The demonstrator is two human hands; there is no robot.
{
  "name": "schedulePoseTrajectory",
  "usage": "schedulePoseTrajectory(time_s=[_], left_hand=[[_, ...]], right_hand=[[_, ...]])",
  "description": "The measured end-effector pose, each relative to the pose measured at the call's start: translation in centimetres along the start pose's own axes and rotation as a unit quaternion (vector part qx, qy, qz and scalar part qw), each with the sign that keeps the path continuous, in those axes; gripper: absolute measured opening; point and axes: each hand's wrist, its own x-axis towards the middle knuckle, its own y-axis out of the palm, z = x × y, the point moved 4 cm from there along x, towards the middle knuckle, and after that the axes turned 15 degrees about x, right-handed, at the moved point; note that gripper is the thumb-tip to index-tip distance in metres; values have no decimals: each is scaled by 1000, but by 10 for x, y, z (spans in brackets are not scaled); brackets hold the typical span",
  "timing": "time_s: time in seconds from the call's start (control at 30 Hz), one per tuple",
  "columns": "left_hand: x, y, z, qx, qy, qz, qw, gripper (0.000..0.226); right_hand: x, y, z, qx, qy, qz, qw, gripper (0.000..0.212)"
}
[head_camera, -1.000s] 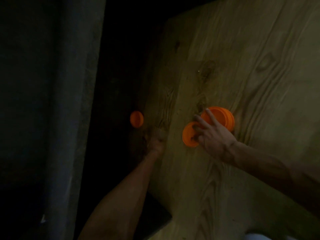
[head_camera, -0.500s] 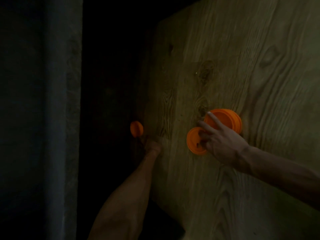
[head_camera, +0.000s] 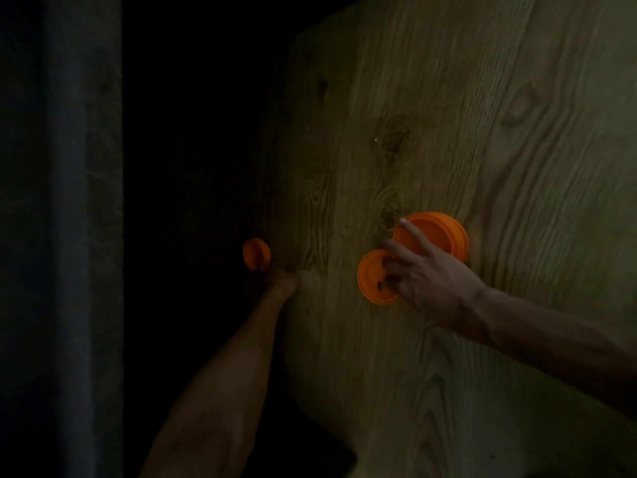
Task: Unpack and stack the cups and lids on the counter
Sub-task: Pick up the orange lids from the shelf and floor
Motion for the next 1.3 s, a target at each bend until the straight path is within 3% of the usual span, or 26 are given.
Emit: schedulePoseTrajectory(time_s=[0.3,0.43,0.67,0.8,0.9,0.97,1.07,1.13,1.23,1.3], left_hand=[[-117,38,-51,-5,170,-124,978,67],[-173,68,-65,-33,239,-126,962,69],[-256,66,-110,-54,369,-232,898,75],[-279,65,-133,-7,434,-307,847,65],[-285,61,-148,1,460,-286,840,59],[-287,53,-150,-15,458,-291,840,46],[-283,33,-147,-139,402,-266,865,21],[-272,23,-151,-195,360,-217,886,37],[-252,21,-174,-135,393,-114,903,118],[-241,27,-189,-95,410,-72,904,131]], right_hand=[[-16,-10,-10,-26,30,11,999,48],[-42,-15,-26,-26,69,7,997,49],[-95,-19,-46,-44,125,-2,991,56],[-118,-29,-55,12,71,-95,993,49],[-141,-36,-67,26,41,-178,983,35],[-162,-42,-76,54,70,-222,971,44],[-180,-48,-91,90,165,-219,957,84],[-180,-50,-98,99,225,-168,955,109],[-167,-49,-97,105,247,-107,957,120],[-161,-48,-96,115,256,-98,955,119]])
